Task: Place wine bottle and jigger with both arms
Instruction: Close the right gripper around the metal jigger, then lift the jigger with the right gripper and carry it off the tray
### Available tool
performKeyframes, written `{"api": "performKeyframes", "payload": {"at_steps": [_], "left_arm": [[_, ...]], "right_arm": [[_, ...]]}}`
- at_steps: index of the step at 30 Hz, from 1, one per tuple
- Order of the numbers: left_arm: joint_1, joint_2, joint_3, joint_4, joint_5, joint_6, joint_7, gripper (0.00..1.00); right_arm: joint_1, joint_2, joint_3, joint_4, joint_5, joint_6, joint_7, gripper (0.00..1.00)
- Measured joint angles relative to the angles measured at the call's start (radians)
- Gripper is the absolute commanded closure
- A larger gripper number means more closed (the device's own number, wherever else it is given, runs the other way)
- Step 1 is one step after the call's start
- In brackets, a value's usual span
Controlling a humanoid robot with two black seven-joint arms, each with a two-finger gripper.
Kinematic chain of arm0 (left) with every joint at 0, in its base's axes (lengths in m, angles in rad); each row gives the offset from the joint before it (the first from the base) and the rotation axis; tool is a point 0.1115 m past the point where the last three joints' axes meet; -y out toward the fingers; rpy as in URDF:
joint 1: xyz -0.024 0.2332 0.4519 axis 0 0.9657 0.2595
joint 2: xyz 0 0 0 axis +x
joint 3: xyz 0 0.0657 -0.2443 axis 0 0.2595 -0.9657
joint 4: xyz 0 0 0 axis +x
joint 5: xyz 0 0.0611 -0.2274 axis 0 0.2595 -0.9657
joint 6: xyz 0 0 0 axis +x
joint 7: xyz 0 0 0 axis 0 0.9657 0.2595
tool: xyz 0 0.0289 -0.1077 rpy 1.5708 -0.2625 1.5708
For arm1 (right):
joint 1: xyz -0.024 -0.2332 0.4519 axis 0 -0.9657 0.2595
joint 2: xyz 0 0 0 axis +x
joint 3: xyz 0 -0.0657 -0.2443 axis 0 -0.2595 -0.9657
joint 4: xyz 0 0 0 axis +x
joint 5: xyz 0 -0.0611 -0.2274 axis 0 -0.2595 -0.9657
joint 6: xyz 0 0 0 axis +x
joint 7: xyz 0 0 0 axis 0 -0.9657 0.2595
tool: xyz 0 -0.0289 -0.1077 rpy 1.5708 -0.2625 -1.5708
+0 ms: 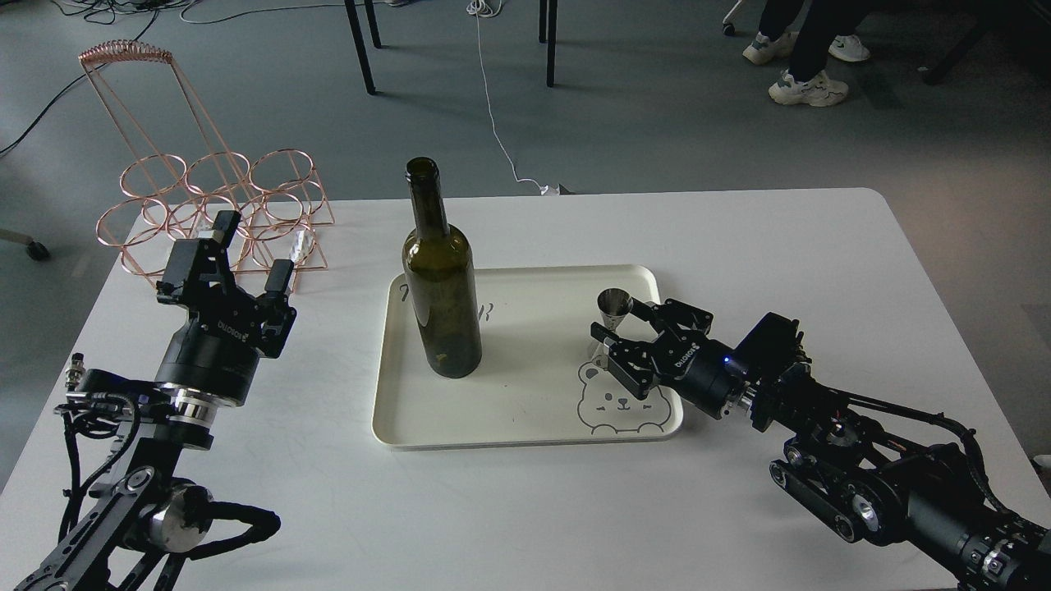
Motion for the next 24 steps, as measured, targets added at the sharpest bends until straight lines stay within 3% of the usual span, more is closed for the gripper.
{"api": "performKeyframes", "payload": {"at_steps": [6, 9, 17, 24], "left_arm": [[0.0, 0.004, -0.001, 0.0, 0.0, 0.0, 0.0, 0.02], [0.0, 0.006, -0.001, 0.0, 0.0, 0.0, 0.0, 0.02], [0.0, 0.009, -0.002, 0.0, -0.001, 0.001, 0.0, 0.02], [0.0, 0.01, -0.002, 0.0, -0.001, 0.001, 0.0, 0.02]], "right_arm": [[0.0, 0.006, 0.0, -0.002, 0.0, 0.0, 0.0, 0.47], [0.0, 0.011, 0.0, -0.003, 0.0, 0.0, 0.0, 0.58], [0.003, 0.018, 0.0, -0.015, 0.0, 0.0, 0.0, 0.75], [0.016, 0.017, 0.003, -0.014, 0.0, 0.0, 0.0, 0.8]]}}
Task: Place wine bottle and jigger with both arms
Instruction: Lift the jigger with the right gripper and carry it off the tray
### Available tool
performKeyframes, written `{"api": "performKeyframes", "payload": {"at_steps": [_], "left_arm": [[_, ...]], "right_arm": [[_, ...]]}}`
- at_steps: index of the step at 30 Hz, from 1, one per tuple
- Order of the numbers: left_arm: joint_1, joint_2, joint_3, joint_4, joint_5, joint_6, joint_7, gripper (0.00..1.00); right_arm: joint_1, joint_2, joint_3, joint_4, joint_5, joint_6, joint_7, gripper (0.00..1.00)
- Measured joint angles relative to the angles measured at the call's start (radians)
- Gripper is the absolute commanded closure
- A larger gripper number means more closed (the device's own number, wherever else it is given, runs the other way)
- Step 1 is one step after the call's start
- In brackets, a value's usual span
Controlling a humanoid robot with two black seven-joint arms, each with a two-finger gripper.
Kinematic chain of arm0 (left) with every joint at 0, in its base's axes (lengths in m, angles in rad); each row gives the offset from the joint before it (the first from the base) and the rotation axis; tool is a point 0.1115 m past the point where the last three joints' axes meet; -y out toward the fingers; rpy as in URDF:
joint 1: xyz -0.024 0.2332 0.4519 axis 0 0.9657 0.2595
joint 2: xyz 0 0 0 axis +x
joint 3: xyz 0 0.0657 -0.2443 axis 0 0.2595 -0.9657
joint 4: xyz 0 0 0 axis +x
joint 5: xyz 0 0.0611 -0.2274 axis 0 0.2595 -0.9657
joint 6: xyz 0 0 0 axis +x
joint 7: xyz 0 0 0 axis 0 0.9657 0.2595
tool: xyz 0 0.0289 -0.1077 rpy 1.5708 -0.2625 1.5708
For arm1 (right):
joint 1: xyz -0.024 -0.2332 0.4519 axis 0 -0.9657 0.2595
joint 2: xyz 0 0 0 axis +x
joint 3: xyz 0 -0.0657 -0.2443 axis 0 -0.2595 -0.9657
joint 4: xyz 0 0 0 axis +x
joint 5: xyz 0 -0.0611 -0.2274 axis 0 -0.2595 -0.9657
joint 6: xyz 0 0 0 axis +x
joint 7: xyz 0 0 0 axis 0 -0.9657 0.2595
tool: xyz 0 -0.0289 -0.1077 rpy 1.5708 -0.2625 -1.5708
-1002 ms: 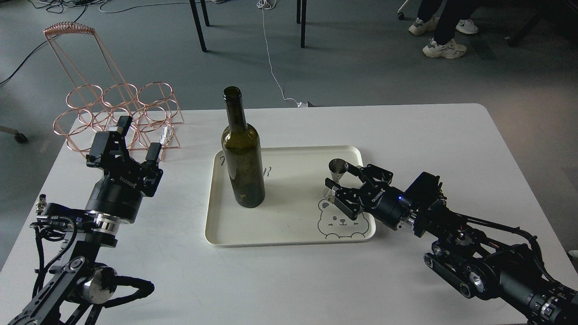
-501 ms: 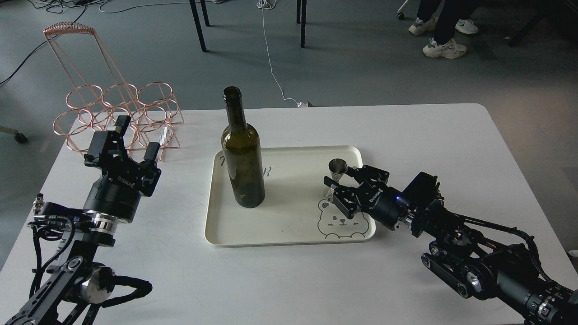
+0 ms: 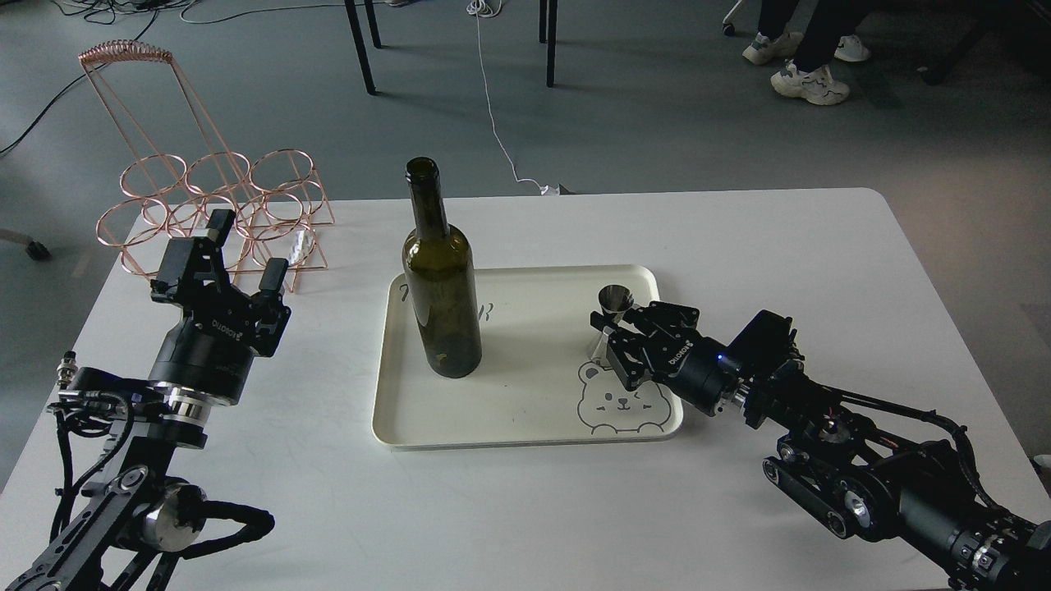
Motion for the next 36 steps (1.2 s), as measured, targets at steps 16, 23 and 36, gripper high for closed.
{"api": "performKeyframes", "payload": {"at_steps": [16, 23, 36], "left_arm": [[0.002, 0.005, 0.0, -0.032, 0.001, 0.002, 0.002, 0.02], [0.003, 0.008, 0.002, -0.036, 0.001, 0.003, 0.002, 0.02], [0.003, 0.007, 0.002, -0.037, 0.001, 0.003, 0.002, 0.02]], "right_arm": [[-0.017, -0.155, 0.161, 0.079, 0.057, 0.0, 0.0, 0.79], [-0.051, -0.241, 0.164, 0.014, 0.175, 0.0, 0.0, 0.79], [-0.062, -0.236, 0.074, -0.153, 0.345, 0.0, 0.0, 0.77]]}}
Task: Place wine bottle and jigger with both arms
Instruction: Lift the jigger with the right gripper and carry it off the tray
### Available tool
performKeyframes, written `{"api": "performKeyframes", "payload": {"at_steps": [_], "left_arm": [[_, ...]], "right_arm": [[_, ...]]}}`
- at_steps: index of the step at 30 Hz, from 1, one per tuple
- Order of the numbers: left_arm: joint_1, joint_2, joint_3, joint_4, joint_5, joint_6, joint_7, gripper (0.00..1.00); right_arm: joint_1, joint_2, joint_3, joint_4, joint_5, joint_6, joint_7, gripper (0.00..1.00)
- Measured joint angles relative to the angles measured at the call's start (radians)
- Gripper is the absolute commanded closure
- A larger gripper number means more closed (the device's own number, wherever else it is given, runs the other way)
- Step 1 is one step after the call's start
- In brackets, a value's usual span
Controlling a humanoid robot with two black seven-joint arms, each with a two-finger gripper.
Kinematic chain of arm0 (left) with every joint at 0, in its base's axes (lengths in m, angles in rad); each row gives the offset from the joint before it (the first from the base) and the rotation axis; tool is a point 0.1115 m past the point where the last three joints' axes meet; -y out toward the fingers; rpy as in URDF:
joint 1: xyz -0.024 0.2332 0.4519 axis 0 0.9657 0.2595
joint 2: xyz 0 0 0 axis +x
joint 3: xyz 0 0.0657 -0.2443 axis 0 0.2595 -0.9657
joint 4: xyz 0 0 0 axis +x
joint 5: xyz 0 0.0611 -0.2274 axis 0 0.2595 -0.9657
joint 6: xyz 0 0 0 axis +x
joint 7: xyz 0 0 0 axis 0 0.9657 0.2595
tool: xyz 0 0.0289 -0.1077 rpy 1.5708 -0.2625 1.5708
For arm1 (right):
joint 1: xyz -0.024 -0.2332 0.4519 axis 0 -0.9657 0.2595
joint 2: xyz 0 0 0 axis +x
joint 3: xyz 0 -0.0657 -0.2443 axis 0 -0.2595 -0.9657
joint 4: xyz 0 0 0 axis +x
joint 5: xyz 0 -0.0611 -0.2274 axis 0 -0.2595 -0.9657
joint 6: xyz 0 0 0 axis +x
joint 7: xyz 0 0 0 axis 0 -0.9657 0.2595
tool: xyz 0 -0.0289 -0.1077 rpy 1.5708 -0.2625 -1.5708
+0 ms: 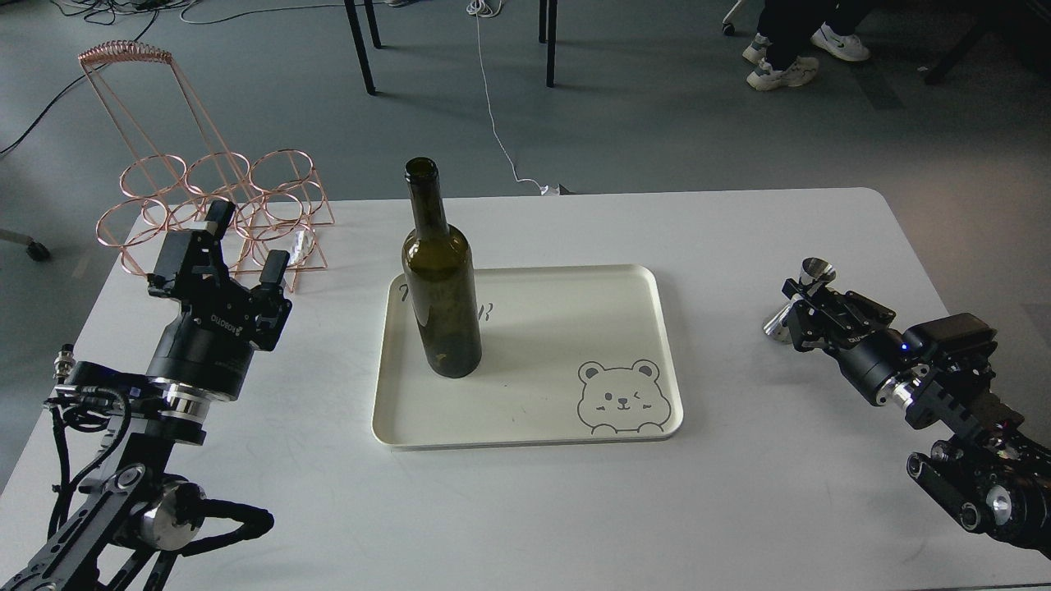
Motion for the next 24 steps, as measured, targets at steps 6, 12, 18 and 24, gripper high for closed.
{"api": "performKeyframes", "payload": {"at_steps": [6, 12, 18, 24], "left_arm": [[0.0, 0.001, 0.0, 0.0, 0.0, 0.0, 0.0, 0.02], [-0.001, 0.001, 0.0, 0.0, 0.0, -0.001, 0.0, 0.02], [-0.002, 0.0, -0.002, 0.0, 0.0, -0.001, 0.0, 0.02], [-0.003, 0.001, -0.002, 0.0, 0.0, -0.002, 0.0, 0.02]], "right_arm": [[0.008, 0.005, -0.005, -0.021, 0.006, 0.0, 0.0, 0.74], [0.011, 0.005, -0.005, -0.023, 0.006, 0.0, 0.0, 0.4], [0.013, -0.005, -0.005, -0.015, 0.006, 0.0, 0.0, 0.19], [0.013, -0.01, -0.006, 0.002, 0.006, 0.0, 0.0, 0.06]]}}
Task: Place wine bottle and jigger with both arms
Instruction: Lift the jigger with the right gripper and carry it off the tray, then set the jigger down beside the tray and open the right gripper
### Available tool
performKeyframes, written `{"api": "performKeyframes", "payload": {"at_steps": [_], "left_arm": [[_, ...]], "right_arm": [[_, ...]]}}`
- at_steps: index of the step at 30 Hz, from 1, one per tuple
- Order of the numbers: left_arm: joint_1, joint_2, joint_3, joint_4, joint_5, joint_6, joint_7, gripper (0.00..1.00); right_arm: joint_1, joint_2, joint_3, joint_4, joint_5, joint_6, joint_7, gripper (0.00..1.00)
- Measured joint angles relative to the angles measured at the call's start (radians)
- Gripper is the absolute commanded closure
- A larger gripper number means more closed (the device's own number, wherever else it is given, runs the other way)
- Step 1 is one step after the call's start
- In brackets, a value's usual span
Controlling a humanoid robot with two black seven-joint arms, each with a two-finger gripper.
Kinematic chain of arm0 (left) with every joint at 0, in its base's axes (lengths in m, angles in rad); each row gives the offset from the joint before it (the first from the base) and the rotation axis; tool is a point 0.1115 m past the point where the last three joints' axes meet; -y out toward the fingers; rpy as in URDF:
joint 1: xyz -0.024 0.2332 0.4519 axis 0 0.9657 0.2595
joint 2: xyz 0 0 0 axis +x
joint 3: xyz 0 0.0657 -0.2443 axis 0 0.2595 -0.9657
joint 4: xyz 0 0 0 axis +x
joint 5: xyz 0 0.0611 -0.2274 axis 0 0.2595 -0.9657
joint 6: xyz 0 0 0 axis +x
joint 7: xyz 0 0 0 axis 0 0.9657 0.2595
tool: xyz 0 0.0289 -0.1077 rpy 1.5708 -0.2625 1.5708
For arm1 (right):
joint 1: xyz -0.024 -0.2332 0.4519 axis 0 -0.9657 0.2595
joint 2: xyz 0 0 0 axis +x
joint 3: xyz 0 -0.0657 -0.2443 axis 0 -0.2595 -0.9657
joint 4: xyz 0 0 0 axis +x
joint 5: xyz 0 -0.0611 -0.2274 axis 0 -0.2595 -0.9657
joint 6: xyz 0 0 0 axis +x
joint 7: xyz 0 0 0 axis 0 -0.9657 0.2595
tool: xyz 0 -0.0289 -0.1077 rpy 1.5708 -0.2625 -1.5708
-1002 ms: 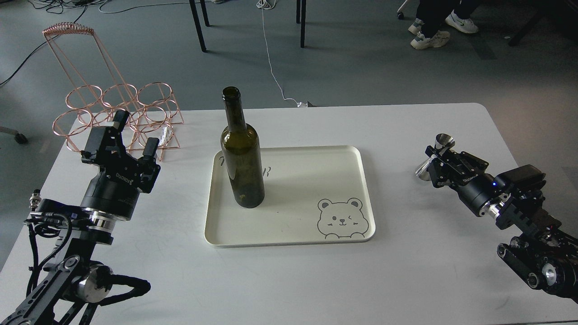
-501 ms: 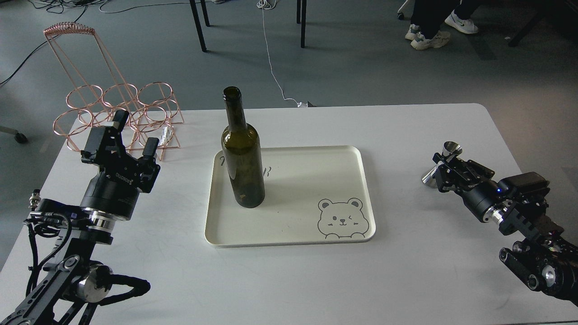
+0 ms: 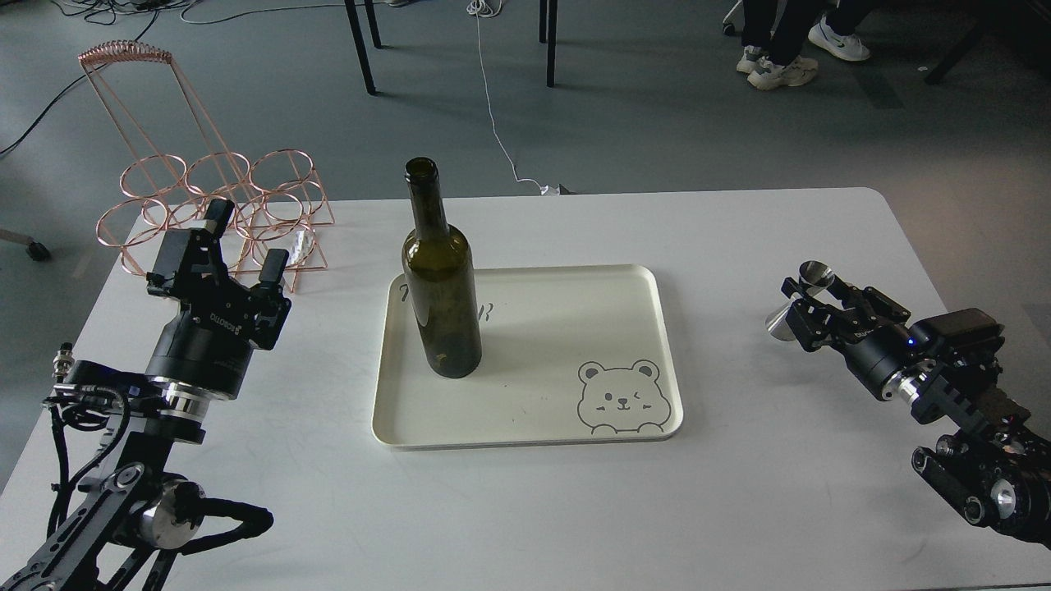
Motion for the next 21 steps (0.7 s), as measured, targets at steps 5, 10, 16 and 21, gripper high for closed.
{"api": "performKeyframes", "payload": {"at_steps": [5, 10, 16, 21], "left_arm": [[-0.004, 0.002, 0.0, 0.001, 0.0, 0.0, -0.001, 0.02], [-0.005, 0.003, 0.0, 0.001, 0.0, 0.0, -0.002, 0.02], [-0.005, 0.003, -0.002, 0.001, 0.0, 0.0, -0.002, 0.02], [-0.005, 0.003, -0.002, 0.0, 0.0, 0.0, -0.002, 0.02]], "right_arm": [[-0.013, -0.029, -0.038, 0.047, 0.0, 0.0, 0.0, 0.05], [-0.047, -0.094, -0.055, 0.112, 0.002, 0.0, 0.0, 0.05], [-0.12, -0.212, -0.06, 0.218, 0.028, 0.0, 0.0, 0.04], [-0.186, -0.32, -0.064, 0.346, 0.069, 0.0, 0.0, 0.03]]}}
